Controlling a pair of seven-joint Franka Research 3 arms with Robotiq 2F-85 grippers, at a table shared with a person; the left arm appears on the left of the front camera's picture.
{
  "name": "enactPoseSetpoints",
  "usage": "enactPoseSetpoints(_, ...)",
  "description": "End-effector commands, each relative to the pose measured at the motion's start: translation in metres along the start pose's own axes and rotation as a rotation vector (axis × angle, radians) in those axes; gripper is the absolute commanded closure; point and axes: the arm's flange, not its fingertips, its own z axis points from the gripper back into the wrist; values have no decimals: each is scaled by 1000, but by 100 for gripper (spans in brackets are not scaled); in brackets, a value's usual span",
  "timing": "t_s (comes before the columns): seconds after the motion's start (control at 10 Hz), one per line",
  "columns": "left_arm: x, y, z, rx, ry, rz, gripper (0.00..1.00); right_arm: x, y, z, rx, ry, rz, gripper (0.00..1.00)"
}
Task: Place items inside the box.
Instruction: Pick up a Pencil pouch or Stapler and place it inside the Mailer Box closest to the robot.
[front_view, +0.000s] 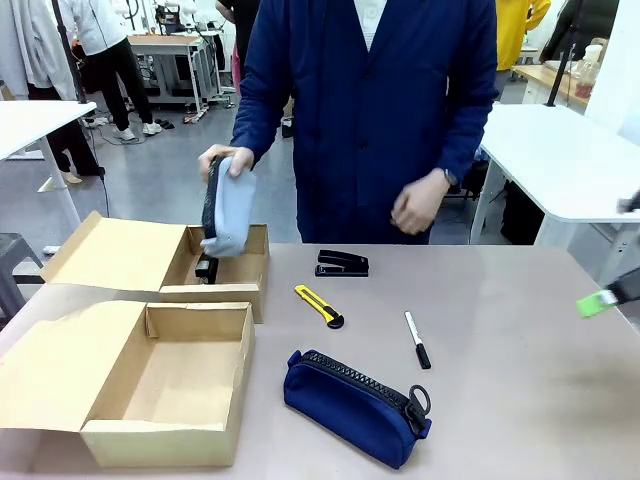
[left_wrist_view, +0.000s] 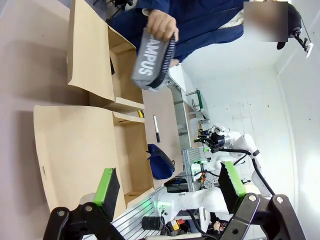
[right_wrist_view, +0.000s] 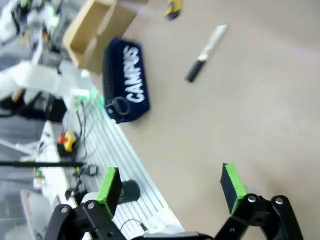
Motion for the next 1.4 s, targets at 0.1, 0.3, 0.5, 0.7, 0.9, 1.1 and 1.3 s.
enactPoseSetpoints(0.1, 0, -2, 0, -19, -10, -19, 0, 13, 33, -82, 50, 226, 160, 0)
enactPoseSetpoints(0.3, 0, -2, 0, -19, -10, -19, 0, 19, 18, -36, 37, 90, 65, 0)
enactPoseSetpoints(0.5, 0, -2, 0, -19, -10, -19, 0, 33, 47, -88, 19, 243, 111, 0)
enactPoseSetpoints(0.7, 0, -2, 0, -19, -10, -19, 0, 61, 90, -129, -148, 188, 131, 0)
enactPoseSetpoints(0.9, 0, -2, 0, -19, -10, -19, 0, 80, 116, -164, -272, 248, 283, 0)
enactPoseSetpoints(1.1, 0, -2, 0, -19, -10, -19, 0, 90, 135, -204, -236, 300, 298, 0)
enactPoseSetpoints(1.3, 0, -2, 0, -19, -10, -19, 0, 87, 168, -230, -240, 319, 318, 0)
